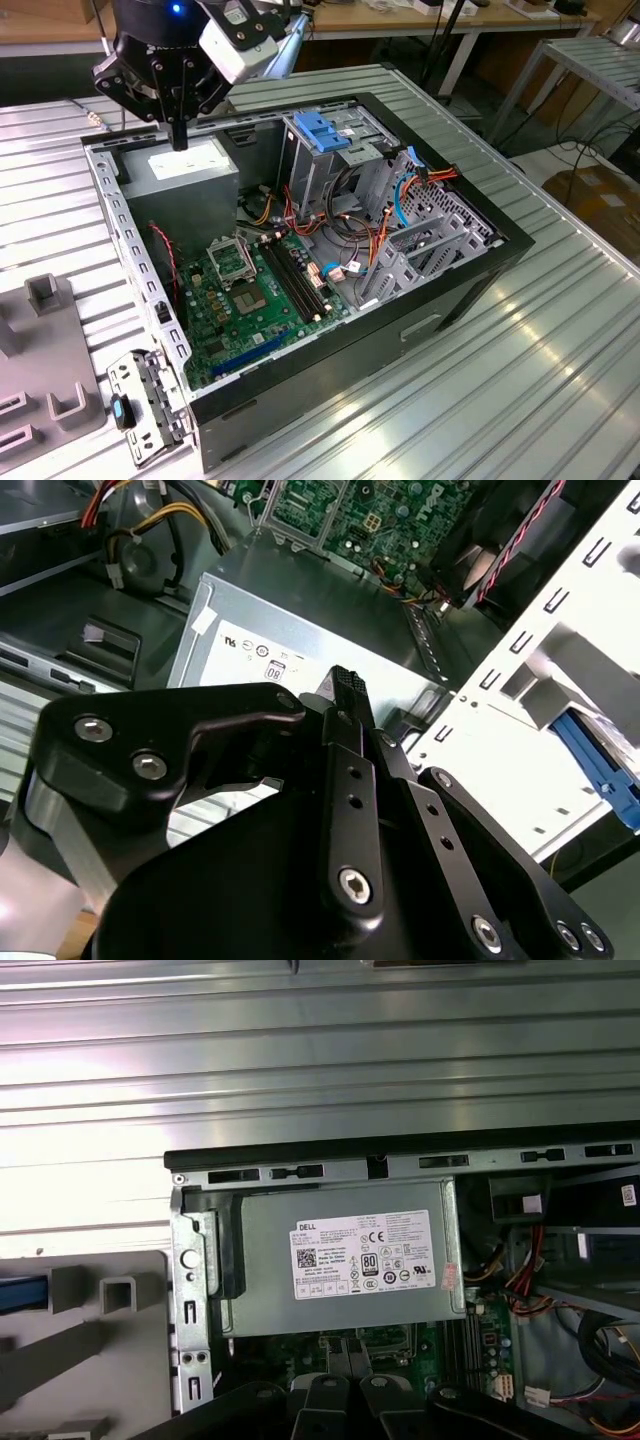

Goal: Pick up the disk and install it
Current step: 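Reach for the disk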

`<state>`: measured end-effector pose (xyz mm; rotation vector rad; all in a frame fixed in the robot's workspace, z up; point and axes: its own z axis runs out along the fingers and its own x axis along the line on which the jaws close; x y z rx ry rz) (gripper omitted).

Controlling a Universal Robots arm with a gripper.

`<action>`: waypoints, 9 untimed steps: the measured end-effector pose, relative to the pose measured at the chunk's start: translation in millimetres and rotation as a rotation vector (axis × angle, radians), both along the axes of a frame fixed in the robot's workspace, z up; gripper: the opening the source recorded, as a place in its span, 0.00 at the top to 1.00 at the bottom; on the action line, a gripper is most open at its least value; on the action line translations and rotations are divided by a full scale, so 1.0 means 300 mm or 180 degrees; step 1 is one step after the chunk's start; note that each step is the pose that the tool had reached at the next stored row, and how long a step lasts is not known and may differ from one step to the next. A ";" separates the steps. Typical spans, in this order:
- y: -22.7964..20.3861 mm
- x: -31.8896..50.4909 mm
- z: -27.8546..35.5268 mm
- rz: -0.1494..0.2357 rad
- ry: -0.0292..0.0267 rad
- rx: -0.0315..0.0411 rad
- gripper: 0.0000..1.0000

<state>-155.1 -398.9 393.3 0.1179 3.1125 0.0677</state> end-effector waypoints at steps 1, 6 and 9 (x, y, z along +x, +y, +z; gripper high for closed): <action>0.000 -0.001 0.000 0.0000 0.0000 0.0000 0.89; 0.000 -0.007 0.000 0.0000 0.0000 0.0000 0.89; 0.000 -0.010 0.000 0.0000 0.0000 0.0000 0.89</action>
